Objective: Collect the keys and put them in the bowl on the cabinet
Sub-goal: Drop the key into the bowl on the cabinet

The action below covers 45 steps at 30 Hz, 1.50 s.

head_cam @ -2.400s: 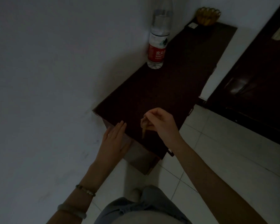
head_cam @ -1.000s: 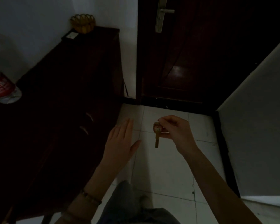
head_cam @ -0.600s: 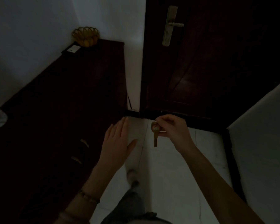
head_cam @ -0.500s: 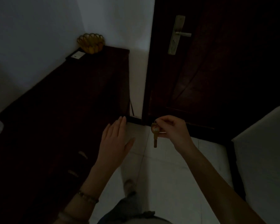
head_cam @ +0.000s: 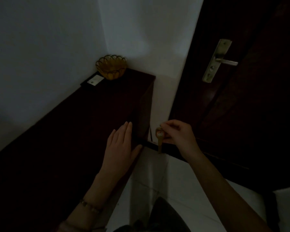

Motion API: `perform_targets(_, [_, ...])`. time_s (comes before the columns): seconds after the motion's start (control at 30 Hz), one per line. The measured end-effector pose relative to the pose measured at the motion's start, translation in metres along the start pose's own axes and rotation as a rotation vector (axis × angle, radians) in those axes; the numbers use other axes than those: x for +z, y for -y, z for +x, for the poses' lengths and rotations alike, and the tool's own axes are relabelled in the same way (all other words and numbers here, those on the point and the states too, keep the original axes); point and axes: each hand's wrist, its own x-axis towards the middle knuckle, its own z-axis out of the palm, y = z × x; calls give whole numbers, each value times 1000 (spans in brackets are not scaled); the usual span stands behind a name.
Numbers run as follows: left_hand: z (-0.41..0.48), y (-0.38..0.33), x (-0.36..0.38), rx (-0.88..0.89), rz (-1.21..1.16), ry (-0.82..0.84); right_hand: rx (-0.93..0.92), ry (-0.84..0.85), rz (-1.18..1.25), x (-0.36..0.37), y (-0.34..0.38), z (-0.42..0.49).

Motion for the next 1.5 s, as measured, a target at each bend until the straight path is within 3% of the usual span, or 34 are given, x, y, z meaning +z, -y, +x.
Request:
perform_targets(0.6, [252, 34, 61, -371, 141, -84, -87, 398, -65, 32, 60, 326])
perform_targets(0.87, [298, 56, 72, -488, 224, -131, -52, 549, -56, 63, 71, 399])
perform_targets(1.3, [327, 135, 82, -347, 372, 37, -92, 583, 44, 140, 88, 479])
perform_targets(1.5, [323, 147, 89, -349, 357, 42, -97, 743, -179, 206, 67, 511])
